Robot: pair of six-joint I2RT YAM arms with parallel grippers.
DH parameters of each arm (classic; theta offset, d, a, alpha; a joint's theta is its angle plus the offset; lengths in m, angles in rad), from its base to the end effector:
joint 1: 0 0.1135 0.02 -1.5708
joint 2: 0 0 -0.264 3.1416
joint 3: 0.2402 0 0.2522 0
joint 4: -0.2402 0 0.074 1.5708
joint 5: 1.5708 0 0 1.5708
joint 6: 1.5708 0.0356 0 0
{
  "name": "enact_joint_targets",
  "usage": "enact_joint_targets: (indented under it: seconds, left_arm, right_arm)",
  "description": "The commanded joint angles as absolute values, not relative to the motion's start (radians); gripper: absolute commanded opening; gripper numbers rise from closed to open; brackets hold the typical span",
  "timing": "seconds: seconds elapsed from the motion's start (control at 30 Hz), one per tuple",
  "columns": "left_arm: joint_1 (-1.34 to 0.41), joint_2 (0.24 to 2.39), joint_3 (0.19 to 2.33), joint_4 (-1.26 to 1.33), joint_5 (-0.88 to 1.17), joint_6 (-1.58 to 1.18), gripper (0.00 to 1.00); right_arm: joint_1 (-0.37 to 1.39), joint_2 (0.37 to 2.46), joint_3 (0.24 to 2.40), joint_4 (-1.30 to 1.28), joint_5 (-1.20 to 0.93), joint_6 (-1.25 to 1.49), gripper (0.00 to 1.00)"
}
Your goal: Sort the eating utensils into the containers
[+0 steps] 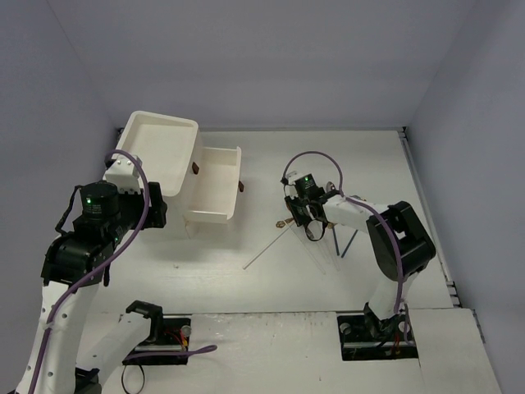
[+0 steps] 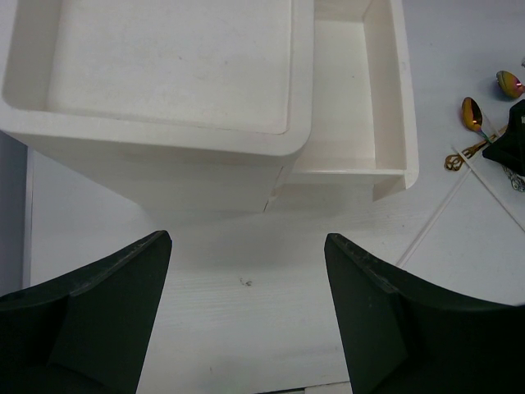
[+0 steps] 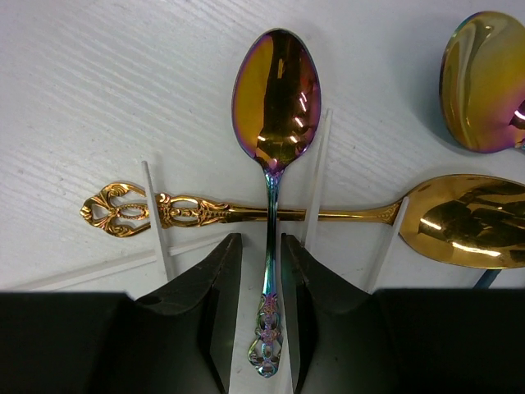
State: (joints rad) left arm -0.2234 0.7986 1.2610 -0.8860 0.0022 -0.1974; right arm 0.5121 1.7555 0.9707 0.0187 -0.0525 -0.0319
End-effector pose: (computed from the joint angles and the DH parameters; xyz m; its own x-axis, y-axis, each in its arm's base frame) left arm 0.1250 -0.0285 0.4205 -0.4369 -0.1019 -0.8937 0.1406 0.9736 -0.1797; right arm 0.3156 0.1796 0.1664 -0.5874 -0.3667 -0.7214 -0.5413 0.8407 0.0134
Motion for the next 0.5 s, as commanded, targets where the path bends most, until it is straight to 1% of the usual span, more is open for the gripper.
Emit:
enact_joint_targets:
  seconds: [0.0, 0.1, 0.13, 0.2, 0.23, 0.37, 0.47]
  left_arm:
    - [-0.229, 0.809, 1.269, -0.838, 0.0, -0.199, 0.73]
    - [-0.23, 0.81, 1.267, -0.838, 0.0, -0.196, 0.73]
    - [-0.229, 0.81, 1.267, -0.838, 0.0, -0.196, 0.73]
    - [-0.229, 0.809, 1.263, -0.838, 0.0, -0.196, 0.73]
    - [-0.229, 0.809, 1.263, -0.838, 0.0, -0.196, 0.73]
    - [-0.23, 0.812, 1.268, -0.838, 0.0, -0.193, 0.73]
    - [-0.23, 0.816, 1.282, -0.838, -0.002, -0.189, 0.73]
  right_arm:
    - [0.506, 1.757, 0.984, 0.024, -0.036, -0.051, 0.23]
    - [0.492, 1.763, 0.985, 0.021, -0.031, -0.048, 0.2]
    - [0.49, 1.765, 0.985, 0.021, -0.031, -0.05, 0.16]
    - [0.491, 1.766, 0.983, 0.019, -0.03, -0.055, 0.04]
    - [0.491, 1.765, 0.983, 0.02, -0.029, -0.055, 0.01]
    - [0.49, 1.73, 0.995, 0.016, -0.026, -0.053, 0.0]
    - [0.491, 1.653, 1.028, 0.006, -0.012, -0.031, 0.0]
